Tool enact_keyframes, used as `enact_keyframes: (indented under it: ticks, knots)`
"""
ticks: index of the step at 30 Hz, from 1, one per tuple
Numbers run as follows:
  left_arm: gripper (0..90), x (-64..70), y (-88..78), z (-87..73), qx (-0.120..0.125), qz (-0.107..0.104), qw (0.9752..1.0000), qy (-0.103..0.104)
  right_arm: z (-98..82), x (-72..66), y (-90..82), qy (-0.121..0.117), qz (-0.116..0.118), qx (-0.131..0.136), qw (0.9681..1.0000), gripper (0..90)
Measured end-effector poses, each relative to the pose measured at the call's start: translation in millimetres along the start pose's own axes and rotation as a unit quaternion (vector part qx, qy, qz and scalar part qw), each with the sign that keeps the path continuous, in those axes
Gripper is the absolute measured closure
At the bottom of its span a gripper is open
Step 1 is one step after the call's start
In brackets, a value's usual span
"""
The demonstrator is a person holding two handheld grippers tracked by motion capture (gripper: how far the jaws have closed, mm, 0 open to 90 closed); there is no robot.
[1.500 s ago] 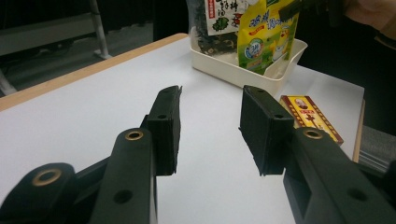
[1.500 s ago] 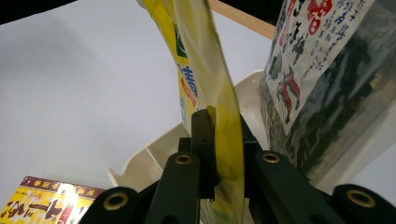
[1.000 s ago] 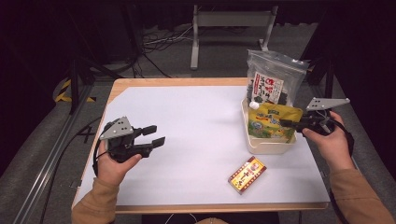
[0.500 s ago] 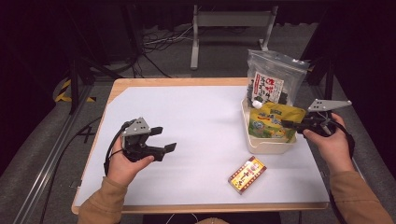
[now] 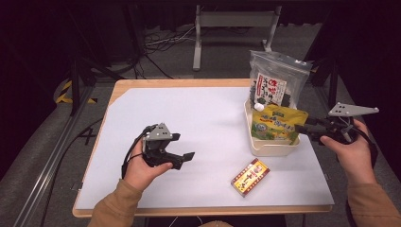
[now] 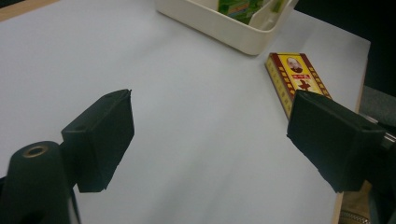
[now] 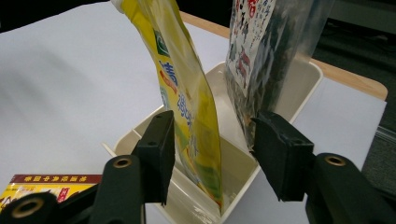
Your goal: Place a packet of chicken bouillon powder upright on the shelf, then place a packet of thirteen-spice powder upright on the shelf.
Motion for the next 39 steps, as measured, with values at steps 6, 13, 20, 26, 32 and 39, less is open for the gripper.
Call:
enact_keyframes:
  ticks: [6, 13, 20, 26, 32, 39]
  knots:
    - [15.6, 15.8, 17.4, -1.3, -0.018, -0.021, 0.9996, 0.009, -0.8, -3.0, -15.3, 0.002, -0.008, 0.01, 0.9999, 43.7]
    - [15.7, 28.8, 32.6, 0.2, -0.029, -0.042, 0.9986, 0.011, -7.9, -8.7, -26.5, 0.009, -0.016, 0.017, 0.9997, 42.9]
    - [16.3, 40.8, 44.9, -0.2, -0.055, -0.05, 0.9972, -0.003, -18.3, -17.0, -26.1, 0.023, -0.008, 0.028, 0.9993, 42.2]
    - [16.2, 47.7, 55.0, -3.2, -0.072, -0.051, 0.9959, -0.018, -26.6, -20.0, -22.3, 0.032, -0.004, 0.03, 0.999, 41.6]
    - [16.1, 58.2, 67.6, -4.2, -0.085, -0.063, 0.9942, -0.021, -28.4, -20.0, -21.1, 0.034, -0.002, 0.026, 0.9991, 40.4]
    - [15.7, 70.0, 83.4, -6.2, -0.094, -0.077, 0.9923, -0.025, -30.5, -22.1, -22.2, 0.035, -0.006, 0.024, 0.9991, 38.5]
Point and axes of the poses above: each handheld gripper's, and its own axes: y roughly forward along the jaws, z roughly out of its top, x roughly to its right, the point moved 9 cm from there along y, roughly forward along the jaws, and after that the axes turned 10 degrees about x, right-handed, at the moved point
